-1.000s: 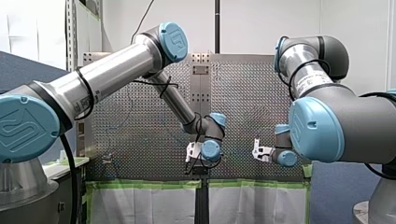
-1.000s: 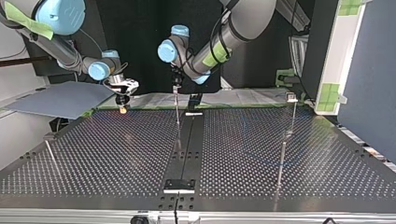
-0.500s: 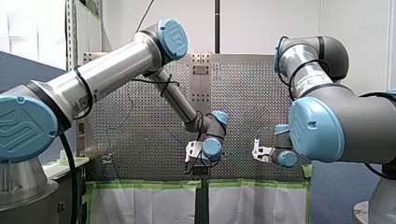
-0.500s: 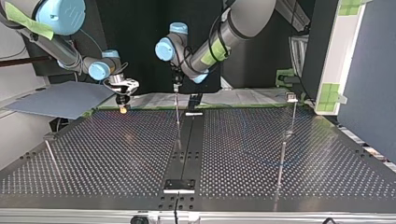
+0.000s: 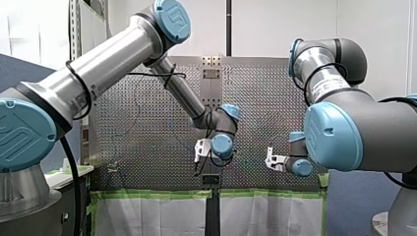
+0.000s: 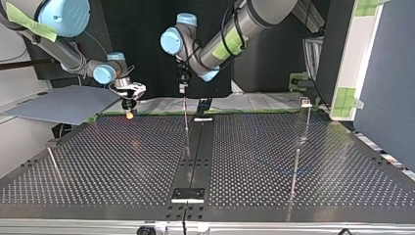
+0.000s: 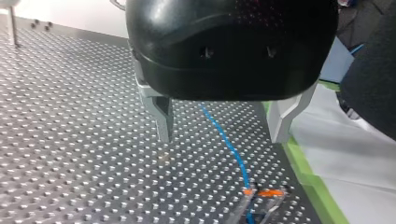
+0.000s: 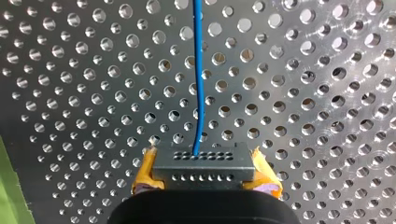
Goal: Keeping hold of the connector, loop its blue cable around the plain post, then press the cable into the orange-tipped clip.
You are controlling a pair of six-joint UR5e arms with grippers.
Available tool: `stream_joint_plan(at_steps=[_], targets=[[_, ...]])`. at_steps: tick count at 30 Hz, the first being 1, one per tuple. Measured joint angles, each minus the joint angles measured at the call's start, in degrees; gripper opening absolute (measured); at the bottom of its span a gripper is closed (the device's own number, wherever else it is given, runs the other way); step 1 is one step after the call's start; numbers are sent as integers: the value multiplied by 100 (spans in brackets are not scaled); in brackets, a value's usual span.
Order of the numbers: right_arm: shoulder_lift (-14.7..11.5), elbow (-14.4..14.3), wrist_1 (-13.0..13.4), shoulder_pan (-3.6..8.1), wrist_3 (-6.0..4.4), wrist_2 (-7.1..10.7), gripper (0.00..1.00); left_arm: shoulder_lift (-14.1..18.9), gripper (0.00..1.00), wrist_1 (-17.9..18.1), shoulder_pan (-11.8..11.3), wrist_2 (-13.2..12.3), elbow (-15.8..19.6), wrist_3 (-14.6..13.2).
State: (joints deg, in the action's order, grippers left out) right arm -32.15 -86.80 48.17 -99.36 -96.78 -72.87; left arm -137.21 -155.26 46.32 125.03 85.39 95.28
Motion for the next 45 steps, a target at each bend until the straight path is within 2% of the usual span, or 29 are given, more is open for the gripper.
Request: stream_joint_plan(at_steps=[11,20,30,37,45], targets=[[2,0,-5,-12,0,0,0,595,100,594,-61,-148,594,147],[1,0,-14,-10,-13,0,0,1077,100,1075,-115,-189,1078,527],[0,1,-27,-18,-8,-12,0,1647,100,1644,-204,-480,1646,1042],[-2,1,-56,2,10,-24,0,2046,100,2027,-221,-493,2044,1140],[-4,0,-86,-30,36,-33,0,2453,100,2111,-221,-486,2453,1141]])
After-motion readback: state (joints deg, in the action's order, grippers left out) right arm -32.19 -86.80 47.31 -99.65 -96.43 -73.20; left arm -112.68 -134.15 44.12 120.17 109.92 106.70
